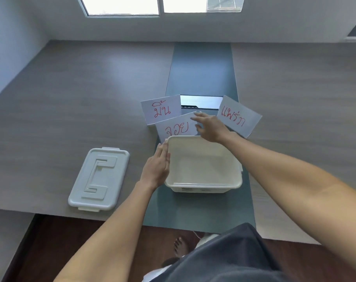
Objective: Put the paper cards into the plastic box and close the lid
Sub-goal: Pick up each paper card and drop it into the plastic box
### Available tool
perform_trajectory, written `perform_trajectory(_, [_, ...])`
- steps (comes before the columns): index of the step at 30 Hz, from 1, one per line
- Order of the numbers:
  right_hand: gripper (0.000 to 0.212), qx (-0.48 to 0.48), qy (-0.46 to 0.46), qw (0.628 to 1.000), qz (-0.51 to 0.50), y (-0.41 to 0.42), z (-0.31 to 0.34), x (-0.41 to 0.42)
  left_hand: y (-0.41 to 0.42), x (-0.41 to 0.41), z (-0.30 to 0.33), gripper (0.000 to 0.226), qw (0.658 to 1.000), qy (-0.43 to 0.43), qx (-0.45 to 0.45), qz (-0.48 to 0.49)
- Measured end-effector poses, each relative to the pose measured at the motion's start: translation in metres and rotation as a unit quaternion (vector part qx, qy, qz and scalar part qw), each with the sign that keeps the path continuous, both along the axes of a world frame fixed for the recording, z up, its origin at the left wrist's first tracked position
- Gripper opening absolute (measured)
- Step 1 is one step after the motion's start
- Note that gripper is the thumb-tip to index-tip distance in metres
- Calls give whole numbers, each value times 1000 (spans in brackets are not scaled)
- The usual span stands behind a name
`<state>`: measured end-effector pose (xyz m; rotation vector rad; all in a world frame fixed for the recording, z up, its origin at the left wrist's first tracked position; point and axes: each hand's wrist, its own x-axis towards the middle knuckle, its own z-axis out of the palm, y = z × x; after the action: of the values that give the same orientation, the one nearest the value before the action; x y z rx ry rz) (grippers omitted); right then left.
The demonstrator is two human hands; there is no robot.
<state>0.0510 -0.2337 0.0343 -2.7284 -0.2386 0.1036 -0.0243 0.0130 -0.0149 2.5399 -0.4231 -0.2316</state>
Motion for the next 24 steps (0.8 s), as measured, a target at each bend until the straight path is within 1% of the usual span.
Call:
perform_trajectory(3, [51,-55,15,998,31,7,-14,20,-1,-2,0,55,1000,-13,8,0])
perform_trajectory(7, [56,-78,-10,996,37,15,-26,43,-1,-2,-3,54,999,-26,24,1])
perform_trajectory(11, [58,-98,10,994,43,21,-31,58,-2,-2,-6,54,999,-40,32,6])
perform_trajectory(16, [45,-161,14,985,54,25,-37,67,-3,-3,-8,55,997,-50,52,7])
perform_trajectory(20, [37,-158,-4,986,49,27,-37,68,-4,-3,-8,55,997,-50,56,11])
perform_trajectory(24, [37,-131,-3,990,56,26,-37,57,-3,-5,-6,55,997,-48,62,10])
